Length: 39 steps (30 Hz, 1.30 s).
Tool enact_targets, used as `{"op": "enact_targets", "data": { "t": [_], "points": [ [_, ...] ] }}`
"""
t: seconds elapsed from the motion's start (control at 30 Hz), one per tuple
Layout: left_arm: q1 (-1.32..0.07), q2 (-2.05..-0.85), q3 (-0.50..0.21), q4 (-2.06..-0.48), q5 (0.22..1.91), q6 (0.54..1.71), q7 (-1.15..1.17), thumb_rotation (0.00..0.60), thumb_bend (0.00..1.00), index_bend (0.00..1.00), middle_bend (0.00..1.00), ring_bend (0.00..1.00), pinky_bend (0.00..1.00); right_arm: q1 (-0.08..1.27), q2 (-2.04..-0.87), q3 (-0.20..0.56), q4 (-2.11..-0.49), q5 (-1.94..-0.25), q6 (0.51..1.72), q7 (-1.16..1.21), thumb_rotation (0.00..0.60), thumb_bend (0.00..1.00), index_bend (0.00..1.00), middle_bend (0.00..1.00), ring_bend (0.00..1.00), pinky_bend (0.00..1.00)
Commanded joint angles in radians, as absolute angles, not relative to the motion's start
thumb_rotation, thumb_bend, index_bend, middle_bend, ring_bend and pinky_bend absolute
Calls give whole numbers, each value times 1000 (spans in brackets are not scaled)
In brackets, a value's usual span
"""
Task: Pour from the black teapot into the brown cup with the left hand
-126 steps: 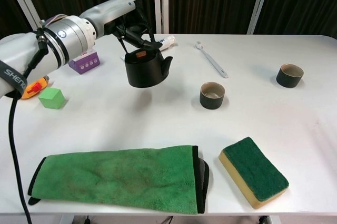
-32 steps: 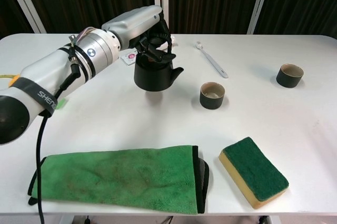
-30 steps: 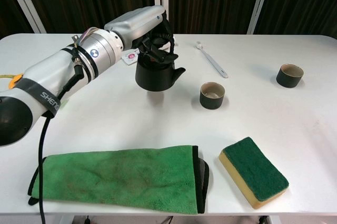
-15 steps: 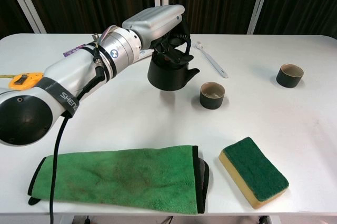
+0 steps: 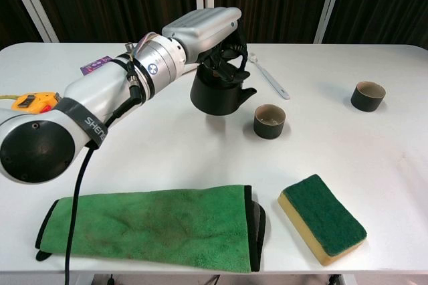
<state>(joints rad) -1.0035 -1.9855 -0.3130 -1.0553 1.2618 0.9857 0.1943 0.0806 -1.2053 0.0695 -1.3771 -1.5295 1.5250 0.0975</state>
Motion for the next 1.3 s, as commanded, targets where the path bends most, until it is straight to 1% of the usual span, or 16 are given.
{"op": "enact_targets", "data": {
  "t": [0.03,0.5,1.03,1.3],
  "points": [
    [-1005,-1985,-313,-1055,1263,987,197,600,352,1000,1000,1000,641,80,-1206,69,-1376,-1529,1526,97,600,369,0,0,0,0],
    [-1027,-2005,-311,-1028,1279,993,226,600,364,1000,1000,1000,649,76,-1207,70,-1374,-1527,1528,101,600,377,0,0,0,0],
    [-1067,-2012,-336,-1035,1264,976,288,600,369,1000,1000,1000,649,73,-1205,72,-1363,-1523,1527,119,600,376,0,0,0,0],
    [-1084,-2031,-337,-1024,1262,977,317,600,373,1000,1000,1000,649,74,-1204,74,-1360,-1523,1526,127,600,376,0,0,0,0]
  ]
}}
